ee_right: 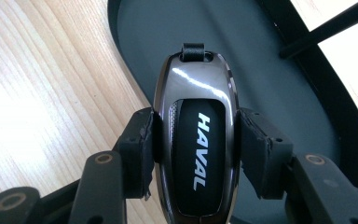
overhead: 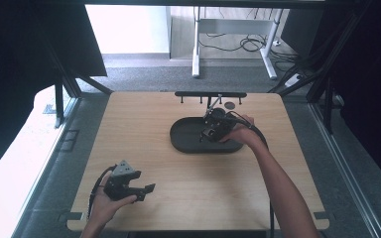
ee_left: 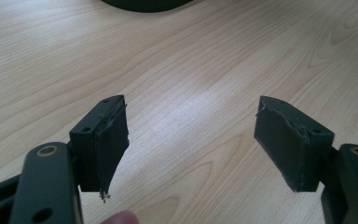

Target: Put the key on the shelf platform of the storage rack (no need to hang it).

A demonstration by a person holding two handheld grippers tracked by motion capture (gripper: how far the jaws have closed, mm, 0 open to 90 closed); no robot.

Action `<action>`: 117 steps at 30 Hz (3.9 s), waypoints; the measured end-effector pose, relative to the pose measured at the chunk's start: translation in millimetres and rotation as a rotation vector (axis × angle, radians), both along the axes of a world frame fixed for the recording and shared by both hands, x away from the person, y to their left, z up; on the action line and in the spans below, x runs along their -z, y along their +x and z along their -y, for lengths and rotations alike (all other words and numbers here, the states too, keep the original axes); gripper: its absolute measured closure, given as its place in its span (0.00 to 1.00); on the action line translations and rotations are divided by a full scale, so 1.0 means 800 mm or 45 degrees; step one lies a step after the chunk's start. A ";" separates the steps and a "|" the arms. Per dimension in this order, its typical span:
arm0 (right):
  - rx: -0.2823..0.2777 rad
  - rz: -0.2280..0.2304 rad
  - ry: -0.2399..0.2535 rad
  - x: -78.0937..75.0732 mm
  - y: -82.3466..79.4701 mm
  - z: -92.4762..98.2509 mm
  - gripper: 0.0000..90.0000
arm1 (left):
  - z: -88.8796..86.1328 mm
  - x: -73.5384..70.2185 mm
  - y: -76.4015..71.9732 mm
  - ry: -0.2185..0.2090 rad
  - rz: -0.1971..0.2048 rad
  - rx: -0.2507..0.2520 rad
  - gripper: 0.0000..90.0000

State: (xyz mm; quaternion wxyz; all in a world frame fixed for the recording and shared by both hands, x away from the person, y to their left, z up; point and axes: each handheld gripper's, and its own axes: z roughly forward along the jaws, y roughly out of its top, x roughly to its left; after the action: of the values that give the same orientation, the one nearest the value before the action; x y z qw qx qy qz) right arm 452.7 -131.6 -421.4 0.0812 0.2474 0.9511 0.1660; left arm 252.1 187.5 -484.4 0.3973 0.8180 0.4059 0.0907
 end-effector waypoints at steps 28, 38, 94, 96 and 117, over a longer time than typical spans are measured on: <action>-0.030 -0.026 -0.023 0.016 0.033 -0.023 0.55 | -0.005 0.000 0.001 -0.005 -0.006 -0.009 0.29; -0.029 -0.042 -0.021 0.037 0.039 -0.021 0.55 | -0.004 0.002 0.002 0.000 -0.011 -0.007 0.29; 0.012 -0.067 -0.166 0.098 0.047 0.015 0.55 | 0.004 0.007 0.003 0.029 -0.020 0.005 0.29; 0.016 -0.066 -0.170 0.098 0.046 0.014 0.55 | 0.004 0.007 0.003 0.029 -0.020 0.005 0.29; 0.015 0.036 -0.069 0.063 0.026 0.011 0.47 | 0.006 0.007 0.003 0.031 -0.019 0.007 0.29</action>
State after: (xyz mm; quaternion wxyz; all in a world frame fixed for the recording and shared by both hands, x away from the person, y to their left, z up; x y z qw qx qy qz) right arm 473.5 -140.3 -471.6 0.1021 0.2485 0.9525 0.1432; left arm 254.3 182.5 -490.4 0.3844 0.8247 0.4054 0.0883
